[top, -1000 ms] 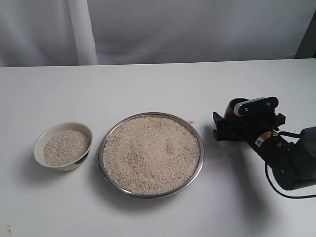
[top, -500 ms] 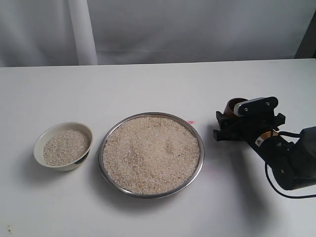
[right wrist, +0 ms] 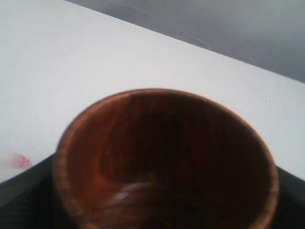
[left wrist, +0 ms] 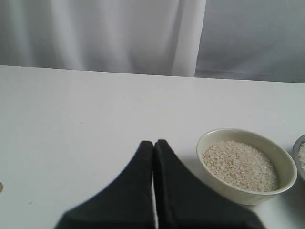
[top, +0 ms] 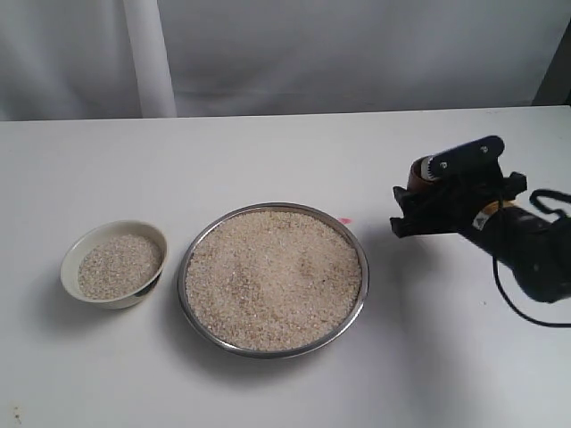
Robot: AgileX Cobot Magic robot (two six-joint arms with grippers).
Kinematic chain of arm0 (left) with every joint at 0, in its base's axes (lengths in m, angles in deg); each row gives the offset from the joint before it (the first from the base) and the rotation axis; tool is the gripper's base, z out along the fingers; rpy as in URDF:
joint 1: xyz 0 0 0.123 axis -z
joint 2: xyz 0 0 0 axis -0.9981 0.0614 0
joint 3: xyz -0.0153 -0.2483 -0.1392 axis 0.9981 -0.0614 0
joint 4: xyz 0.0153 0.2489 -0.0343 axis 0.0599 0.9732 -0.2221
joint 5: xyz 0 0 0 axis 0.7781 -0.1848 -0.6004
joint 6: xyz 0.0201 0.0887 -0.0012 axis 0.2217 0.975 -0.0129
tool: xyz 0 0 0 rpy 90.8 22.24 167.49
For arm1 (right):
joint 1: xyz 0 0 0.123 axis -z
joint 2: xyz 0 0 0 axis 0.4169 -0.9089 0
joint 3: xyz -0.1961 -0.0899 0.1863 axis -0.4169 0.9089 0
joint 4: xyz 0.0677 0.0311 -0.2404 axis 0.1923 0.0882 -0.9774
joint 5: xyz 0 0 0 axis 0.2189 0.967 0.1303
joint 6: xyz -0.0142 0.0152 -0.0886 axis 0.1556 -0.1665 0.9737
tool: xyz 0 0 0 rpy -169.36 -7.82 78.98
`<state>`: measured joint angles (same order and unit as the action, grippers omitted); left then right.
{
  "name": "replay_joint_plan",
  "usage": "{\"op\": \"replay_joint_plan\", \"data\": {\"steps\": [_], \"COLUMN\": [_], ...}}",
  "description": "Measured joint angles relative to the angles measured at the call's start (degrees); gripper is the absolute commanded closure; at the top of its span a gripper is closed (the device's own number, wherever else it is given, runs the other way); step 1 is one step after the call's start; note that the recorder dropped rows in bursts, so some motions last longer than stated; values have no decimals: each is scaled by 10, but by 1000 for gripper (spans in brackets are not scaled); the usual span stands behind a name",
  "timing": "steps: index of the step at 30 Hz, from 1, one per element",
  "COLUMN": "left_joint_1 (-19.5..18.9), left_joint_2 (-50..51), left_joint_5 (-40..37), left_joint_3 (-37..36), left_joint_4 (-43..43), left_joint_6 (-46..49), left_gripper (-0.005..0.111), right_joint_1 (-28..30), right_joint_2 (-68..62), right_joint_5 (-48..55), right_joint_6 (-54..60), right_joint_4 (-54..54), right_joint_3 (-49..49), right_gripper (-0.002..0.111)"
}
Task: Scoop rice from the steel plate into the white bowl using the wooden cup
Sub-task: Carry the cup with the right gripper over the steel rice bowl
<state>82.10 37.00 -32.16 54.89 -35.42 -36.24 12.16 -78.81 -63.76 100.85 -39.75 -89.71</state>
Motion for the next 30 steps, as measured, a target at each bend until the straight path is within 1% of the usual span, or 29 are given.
{"op": "replay_joint_plan", "data": {"steps": [2, 5, 6, 7, 8, 9, 10, 11, 13, 14, 15, 18, 20, 21, 24, 30], "left_joint_1": [0, 0, 0, 0, 0, 0, 0, 0, 0, 0, 0, 0, 0, 0, 0, 0], "left_joint_2": [0, 0, 0, 0, 0, 0, 0, 0, 0, 0, 0, 0, 0, 0, 0, 0], "left_joint_5": [0, 0, 0, 0, 0, 0, 0, 0, 0, 0, 0, 0, 0, 0, 0, 0], "left_joint_3": [0, 0, 0, 0, 0, 0, 0, 0, 0, 0, 0, 0, 0, 0, 0, 0], "left_joint_4": [0, 0, 0, 0, 0, 0, 0, 0, 0, 0, 0, 0, 0, 0, 0, 0], "left_joint_6": [0, 0, 0, 0, 0, 0, 0, 0, 0, 0, 0, 0, 0, 0, 0, 0], "left_gripper": [107, 107, 107, 107, 107, 107, 107, 107, 107, 107, 107, 107, 107, 107, 107, 107], "right_joint_1": [0, 0, 0, 0, 0, 0, 0, 0, -13, -20, -38, -77, -108, -132, -161, -202], "right_joint_2": [42, 112, 148, 162, 184, 194, 207, 212, 216, 216, 216, 216, 216, 213, 201, 165], "right_joint_5": [77, 236, 357, 416, 512, 561, 650, 692, 832, 854, 893, 916, 929, 942, 959, 964], "right_joint_6": [29, 62, 76, 80, 87, 93, 109, 121, 182, 196, 225, 265, 275, 277, 279, 279], "right_joint_4": [-1, -3, -14, -20, -25, -27, -29, -30, -34, -35, -36, -47, -86, -125, -168, -200], "right_joint_3": [-9, -49, -94, -119, -166, -193, -245, -271, -355, -368, -394, -413, -412, -412, -412, -412], "right_gripper": [108, 108, 108, 108, 108, 108, 108, 108, 108, 108, 108, 108, 108, 108, 108, 108]}}
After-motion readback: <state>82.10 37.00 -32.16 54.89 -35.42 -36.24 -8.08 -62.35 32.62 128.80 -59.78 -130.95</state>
